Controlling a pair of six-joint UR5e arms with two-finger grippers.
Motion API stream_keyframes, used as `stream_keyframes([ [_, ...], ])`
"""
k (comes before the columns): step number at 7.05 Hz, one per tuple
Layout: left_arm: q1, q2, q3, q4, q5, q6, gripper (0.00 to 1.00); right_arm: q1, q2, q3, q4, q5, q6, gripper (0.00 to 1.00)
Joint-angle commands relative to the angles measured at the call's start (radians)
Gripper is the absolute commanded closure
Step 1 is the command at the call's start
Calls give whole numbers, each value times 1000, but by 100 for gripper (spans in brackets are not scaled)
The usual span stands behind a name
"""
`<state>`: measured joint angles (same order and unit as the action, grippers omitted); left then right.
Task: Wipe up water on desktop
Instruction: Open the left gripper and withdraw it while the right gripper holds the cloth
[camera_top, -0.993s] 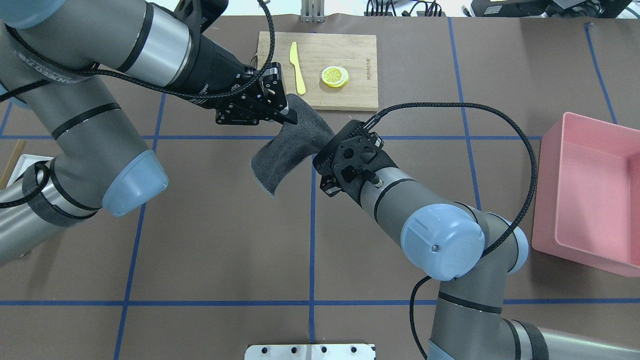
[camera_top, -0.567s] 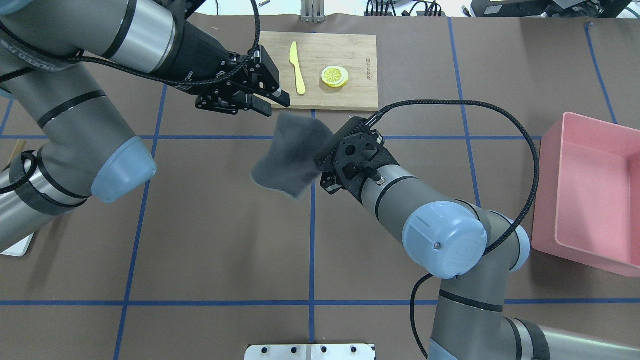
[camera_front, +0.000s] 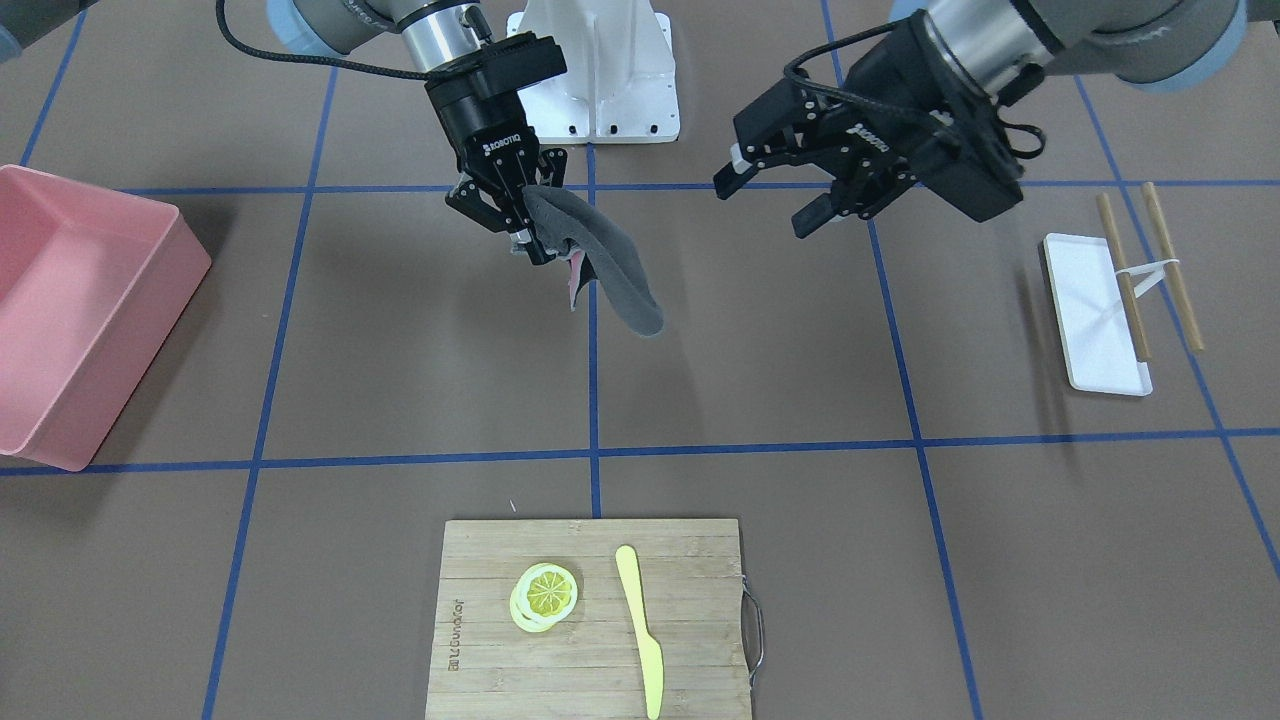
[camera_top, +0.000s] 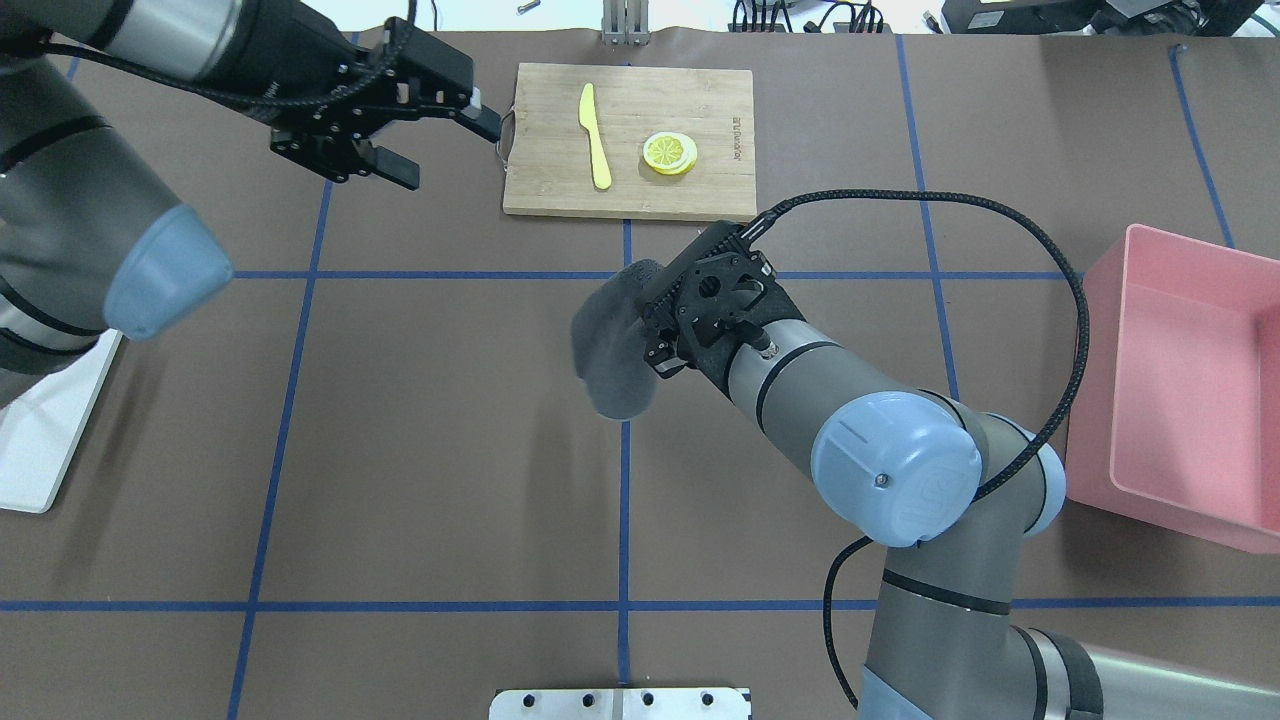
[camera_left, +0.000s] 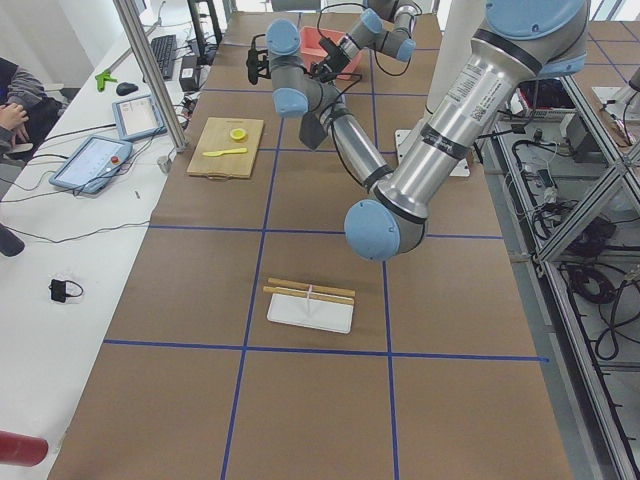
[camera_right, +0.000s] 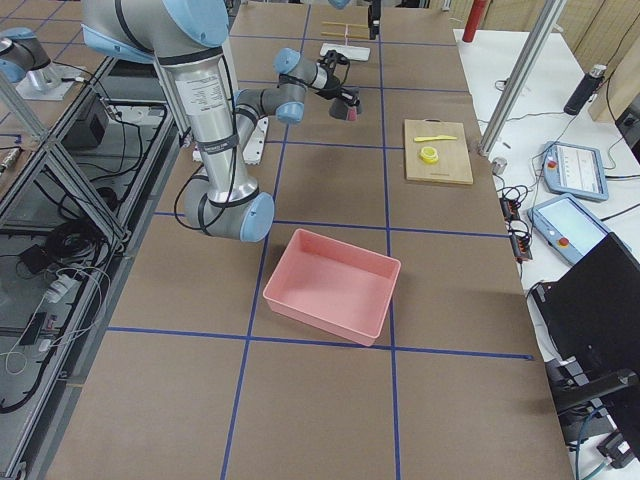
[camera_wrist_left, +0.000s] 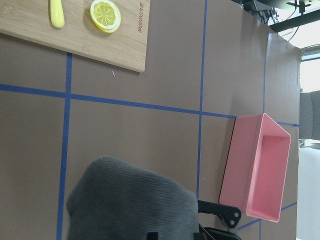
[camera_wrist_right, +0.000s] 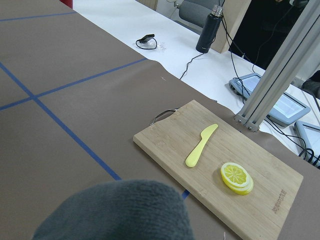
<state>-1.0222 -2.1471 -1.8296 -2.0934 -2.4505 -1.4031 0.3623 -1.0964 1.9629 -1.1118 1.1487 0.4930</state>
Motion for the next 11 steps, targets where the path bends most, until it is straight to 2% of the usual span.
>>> stream_keyframes([
  [1, -103, 26, 38, 1, -5, 165, 2, 41, -3, 1, -28, 35, 68, 100],
  [2, -158, 61, 36, 1, 20, 303, 2, 53, -5, 1, -40, 49, 68, 100],
  [4, -171, 99, 39, 4, 201, 567, 2, 57, -3, 1, -42, 49, 71, 100],
  [5, -229, 122, 45, 80, 215, 720, 2, 63, -6, -1, -46, 52, 91, 100],
  [6, -298, 160, 43, 208, 219, 966, 2, 79, -5, 1, -102, 68, 137, 100],
  [7, -330, 230, 47, 234, 269, 1142, 2, 93, -7, 1, -111, 98, 165, 100],
  [8, -349, 278, 59, 258, 292, 1227, 2, 110, -10, -1, -117, 135, 227, 100],
  [10, -387, 302, 49, 568, 286, 1290, 2, 197, -10, 16, -246, 352, 390, 100],
  [11, -427, 361, 61, 628, 285, 1479, 2, 223, -4, 19, -332, 386, 395, 100],
])
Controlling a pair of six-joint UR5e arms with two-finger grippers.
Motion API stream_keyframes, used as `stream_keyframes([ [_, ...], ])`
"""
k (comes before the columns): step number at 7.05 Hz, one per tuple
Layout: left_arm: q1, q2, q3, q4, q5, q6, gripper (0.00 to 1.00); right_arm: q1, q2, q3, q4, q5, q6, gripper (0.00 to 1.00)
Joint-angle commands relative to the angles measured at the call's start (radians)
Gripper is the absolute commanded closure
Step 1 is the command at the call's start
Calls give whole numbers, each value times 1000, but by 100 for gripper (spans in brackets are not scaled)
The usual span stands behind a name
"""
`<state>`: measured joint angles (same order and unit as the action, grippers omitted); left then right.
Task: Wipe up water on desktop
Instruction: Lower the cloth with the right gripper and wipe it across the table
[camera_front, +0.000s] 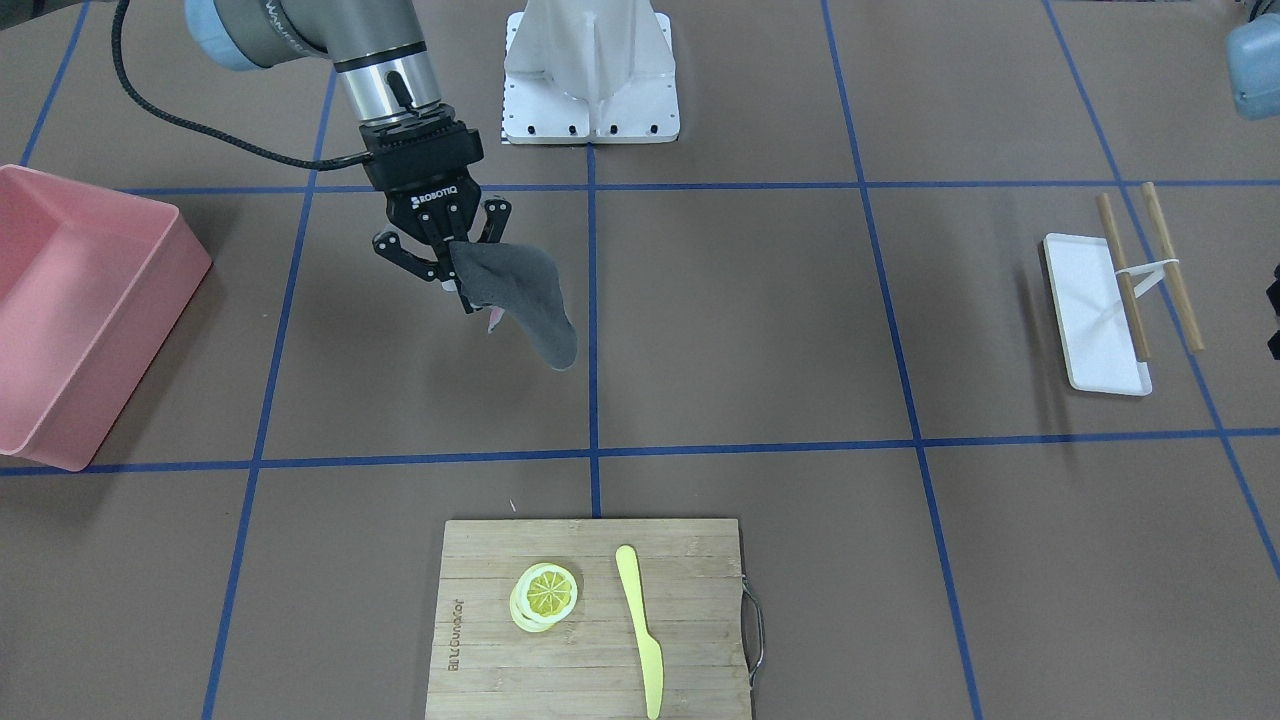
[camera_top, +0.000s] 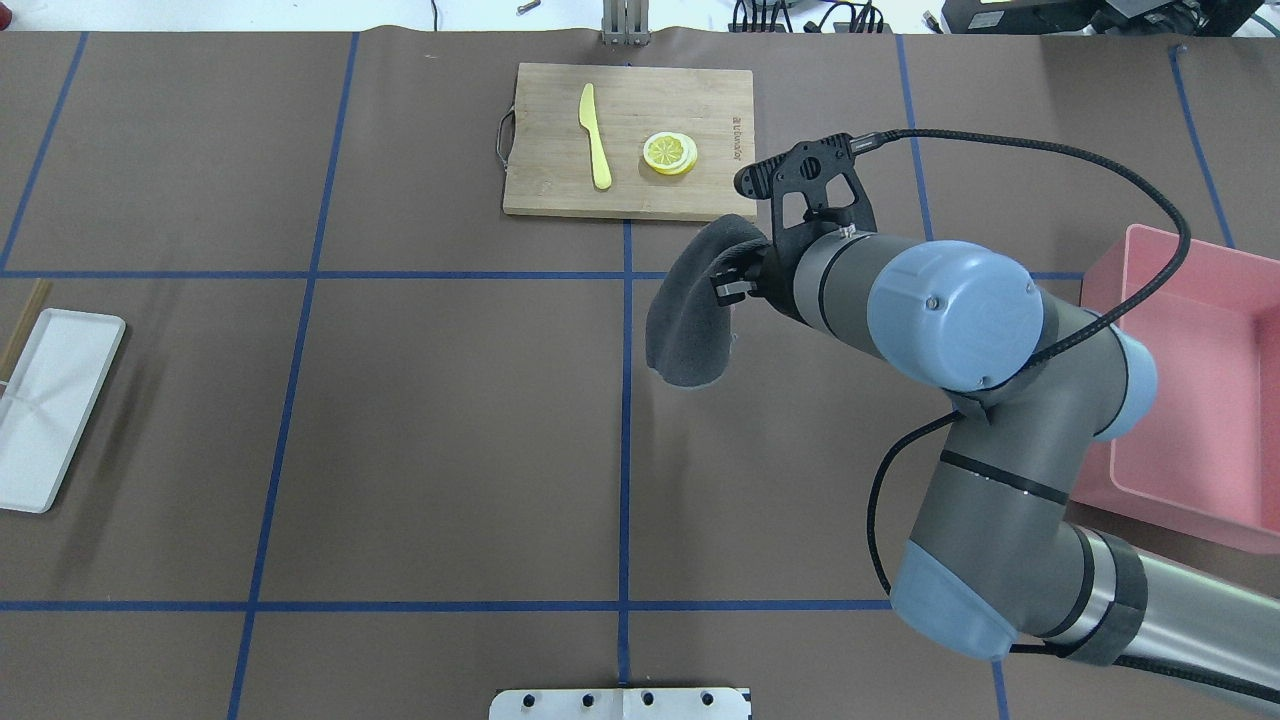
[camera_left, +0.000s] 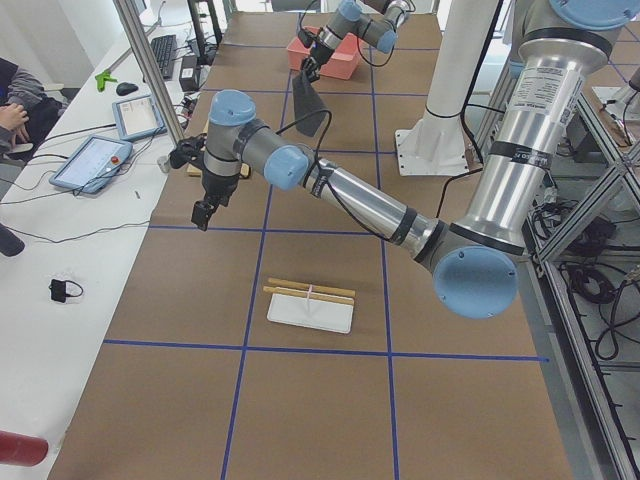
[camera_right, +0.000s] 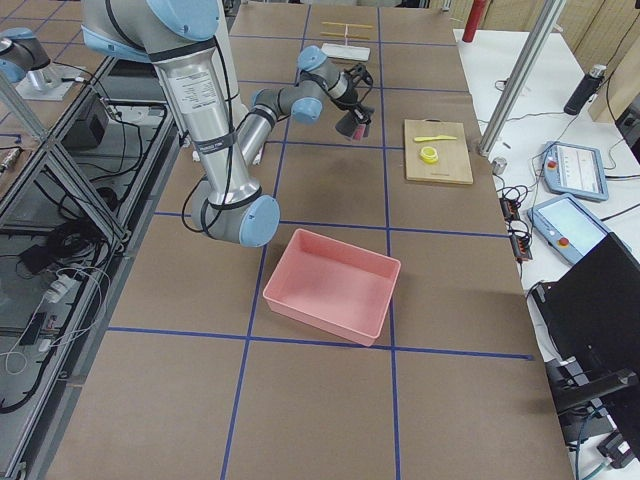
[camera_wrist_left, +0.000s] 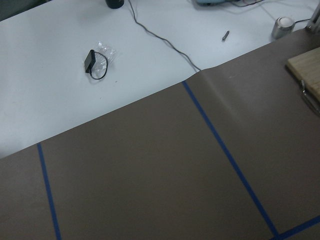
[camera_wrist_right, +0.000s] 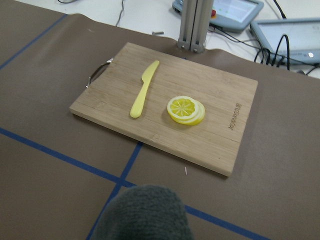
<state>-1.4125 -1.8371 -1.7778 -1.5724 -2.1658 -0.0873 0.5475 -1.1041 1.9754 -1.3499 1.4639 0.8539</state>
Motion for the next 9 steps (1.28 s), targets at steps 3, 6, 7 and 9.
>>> stream_keyframes([
  [3, -266, 136, 291, 56, -17, 385, 2, 74, 6, 13, -234, 162, 105, 100],
  [6, -290, 154, 340, 40, -103, 380, 2, 97, 0, 6, -460, 167, 154, 100],
  [7, -290, 154, 340, 40, -103, 380, 2, 129, 0, -7, -510, 167, 116, 100],
  [9, -289, 167, 339, 34, -105, 380, 2, 195, -20, -111, -511, 165, -4, 100],
])
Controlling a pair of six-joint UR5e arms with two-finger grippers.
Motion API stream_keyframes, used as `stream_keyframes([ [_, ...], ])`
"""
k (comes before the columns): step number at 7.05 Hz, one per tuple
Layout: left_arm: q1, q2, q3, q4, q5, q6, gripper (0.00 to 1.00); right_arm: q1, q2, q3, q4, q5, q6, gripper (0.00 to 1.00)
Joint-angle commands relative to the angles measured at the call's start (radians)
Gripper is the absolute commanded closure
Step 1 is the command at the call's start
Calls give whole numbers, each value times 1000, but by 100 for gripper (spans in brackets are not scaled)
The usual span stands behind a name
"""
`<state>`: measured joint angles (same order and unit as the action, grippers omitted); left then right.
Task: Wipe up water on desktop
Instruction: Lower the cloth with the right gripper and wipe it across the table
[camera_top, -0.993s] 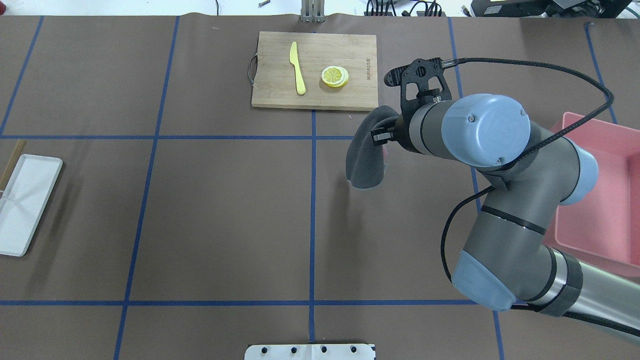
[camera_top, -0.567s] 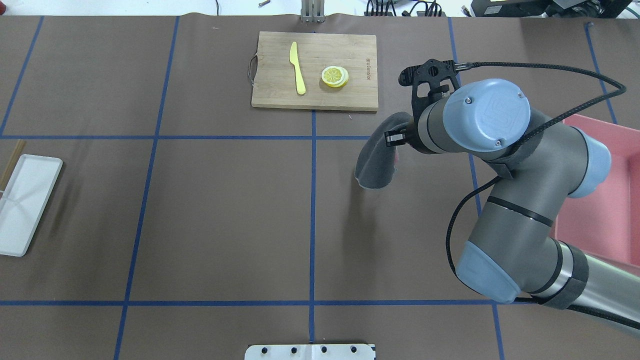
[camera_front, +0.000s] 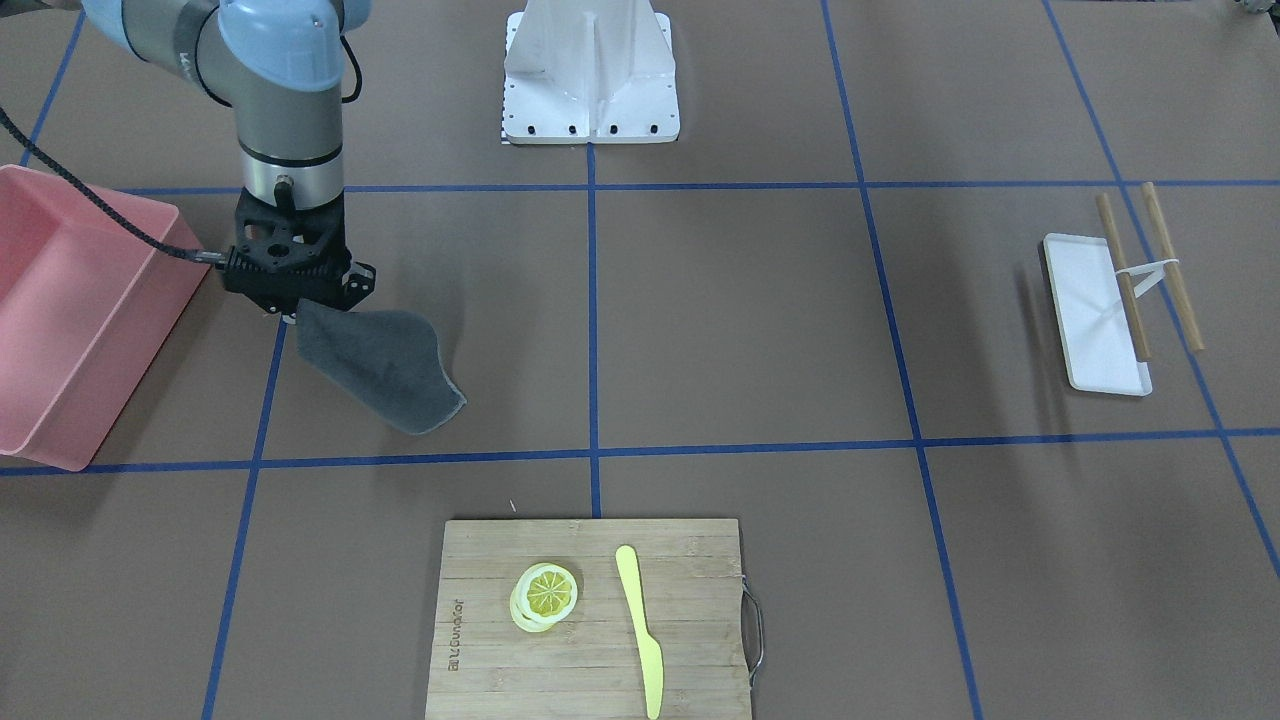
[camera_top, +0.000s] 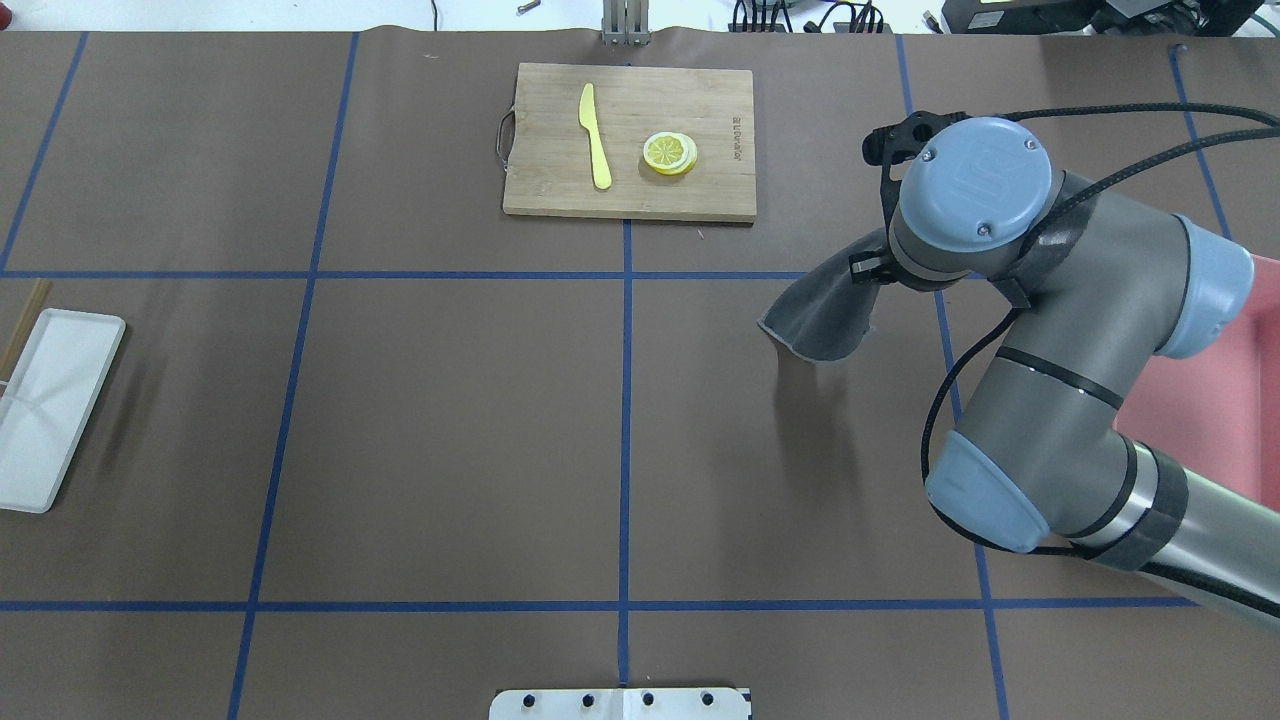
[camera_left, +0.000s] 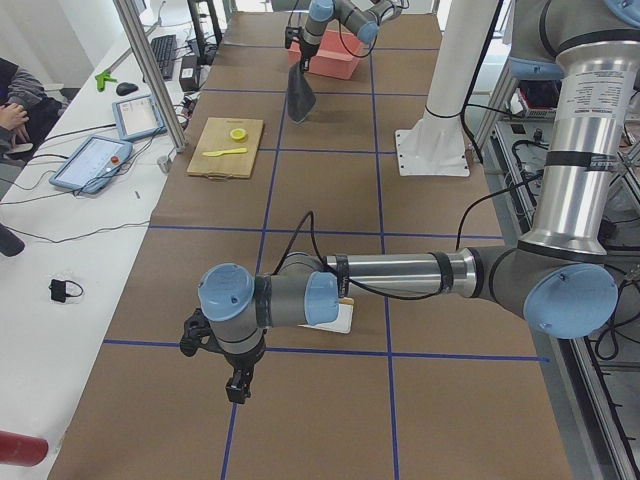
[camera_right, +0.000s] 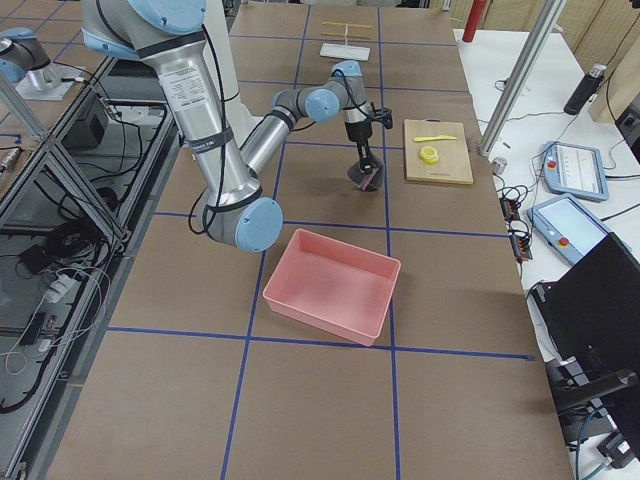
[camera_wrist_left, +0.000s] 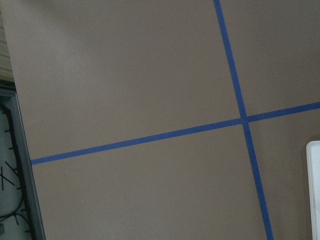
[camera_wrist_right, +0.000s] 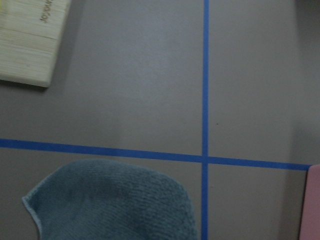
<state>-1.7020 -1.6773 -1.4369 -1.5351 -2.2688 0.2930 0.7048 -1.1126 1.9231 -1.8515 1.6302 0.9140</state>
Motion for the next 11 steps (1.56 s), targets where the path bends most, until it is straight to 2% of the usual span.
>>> stream_keyframes([
  [1, 1, 7, -3, -5, -3, 0, 2, 63, -24, -134, -8, -6, -128, 100],
  [3, 1, 5, -7, -5, -3, 2, 2, 64, -26, -180, -2, -9, -144, 100],
  [4, 1, 2, -7, -5, -3, 2, 2, 39, 23, -200, 0, -7, -107, 100],
  [5, 1, -2, -5, -5, -3, 2, 2, -5, 63, -205, 8, -6, 20, 100],
  [6, 1, -2, -5, -5, -3, 2, 2, -51, 115, -229, 62, -4, 131, 100],
  [8, 1, -1, -5, -5, -3, 2, 2, -177, 239, -344, 182, -10, 364, 100],
  [11, 1, -1, -3, -5, -3, 2, 2, -251, 526, -520, 189, -49, 610, 100],
])
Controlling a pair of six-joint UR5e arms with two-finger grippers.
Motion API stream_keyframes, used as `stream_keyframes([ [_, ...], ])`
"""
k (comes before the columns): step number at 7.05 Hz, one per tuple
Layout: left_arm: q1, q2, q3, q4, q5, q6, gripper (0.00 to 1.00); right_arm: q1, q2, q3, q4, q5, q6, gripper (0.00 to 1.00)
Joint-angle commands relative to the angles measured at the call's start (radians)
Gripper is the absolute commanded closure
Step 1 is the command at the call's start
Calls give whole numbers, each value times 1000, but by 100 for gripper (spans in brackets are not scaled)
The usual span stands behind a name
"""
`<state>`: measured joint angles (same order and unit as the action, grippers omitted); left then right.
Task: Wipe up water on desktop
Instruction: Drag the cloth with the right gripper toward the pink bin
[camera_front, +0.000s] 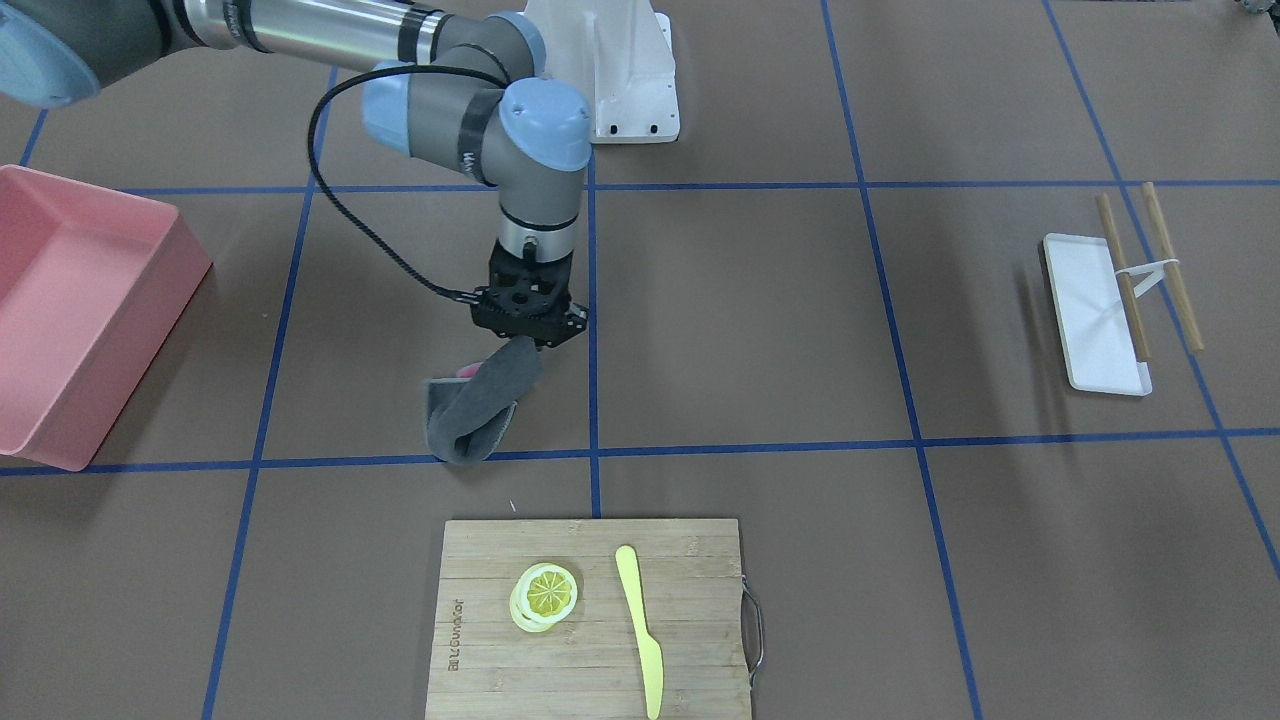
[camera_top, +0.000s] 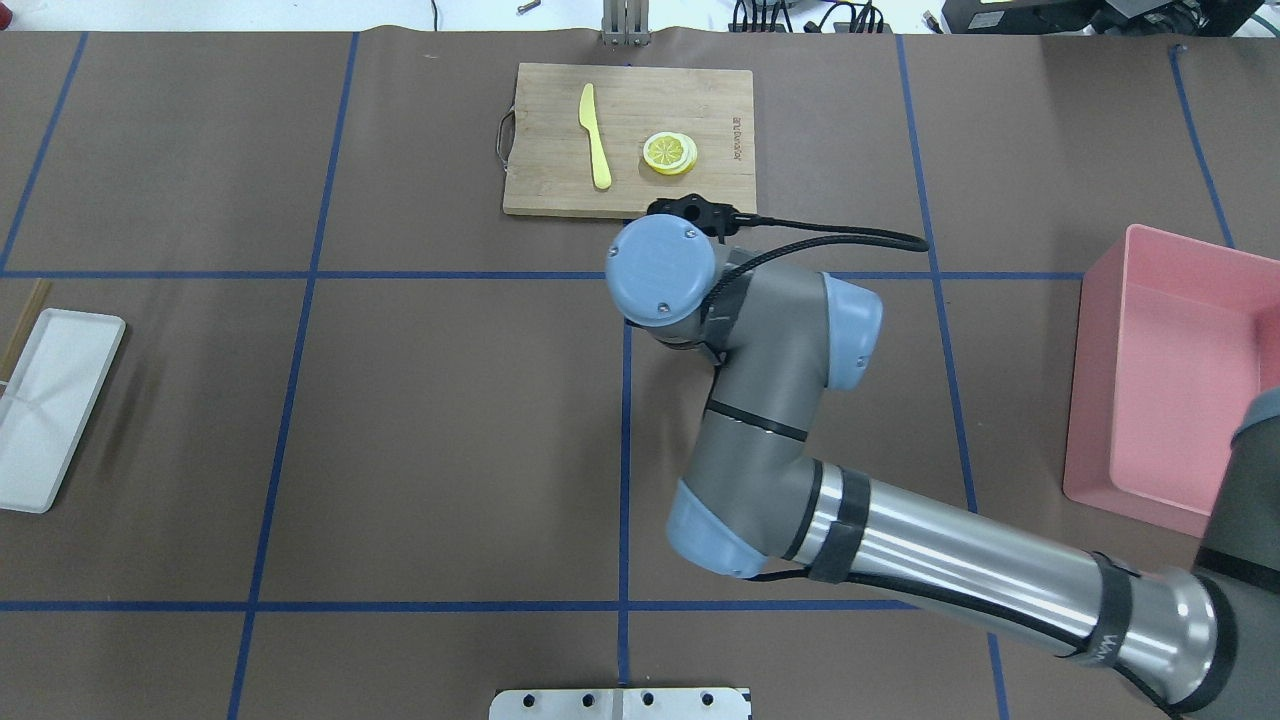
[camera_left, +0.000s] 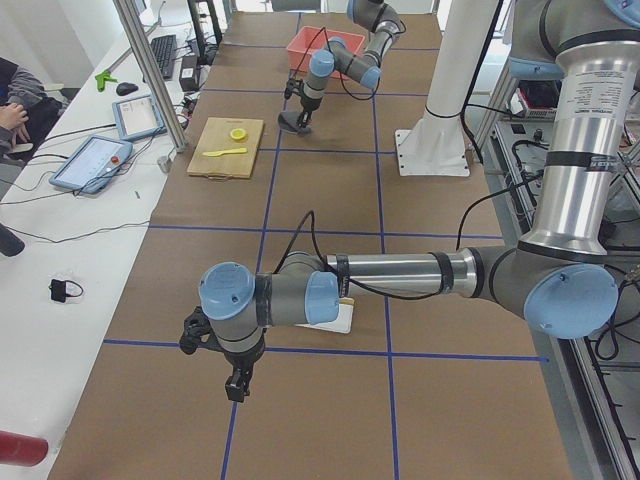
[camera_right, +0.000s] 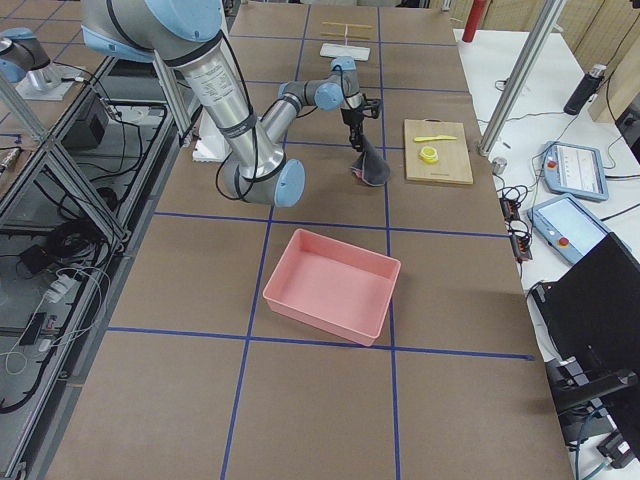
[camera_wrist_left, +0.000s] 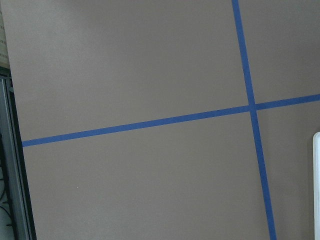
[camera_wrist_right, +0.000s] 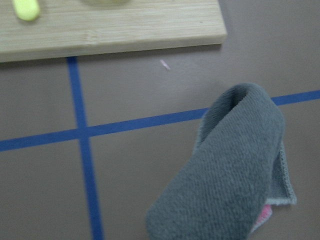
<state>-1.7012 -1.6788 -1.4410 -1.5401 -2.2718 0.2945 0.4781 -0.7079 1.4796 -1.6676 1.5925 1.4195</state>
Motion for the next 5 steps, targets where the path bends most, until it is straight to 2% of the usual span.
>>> stream_keyframes([
  [1, 0, 1, 1, 0, 0, -2, 2, -53, 151, -91, 35, -43, 158, 100],
  [2, 0, 2, -1, 0, 0, 0, 2, -74, 140, -94, 96, -98, 189, 100],
  [4, 0, -2, -1, 0, -2, -2, 2, -41, 34, -46, 101, -83, 63, 100],
  [5, 0, -2, -1, 0, -2, -2, 2, 0, -66, 43, 97, -33, 6, 100],
])
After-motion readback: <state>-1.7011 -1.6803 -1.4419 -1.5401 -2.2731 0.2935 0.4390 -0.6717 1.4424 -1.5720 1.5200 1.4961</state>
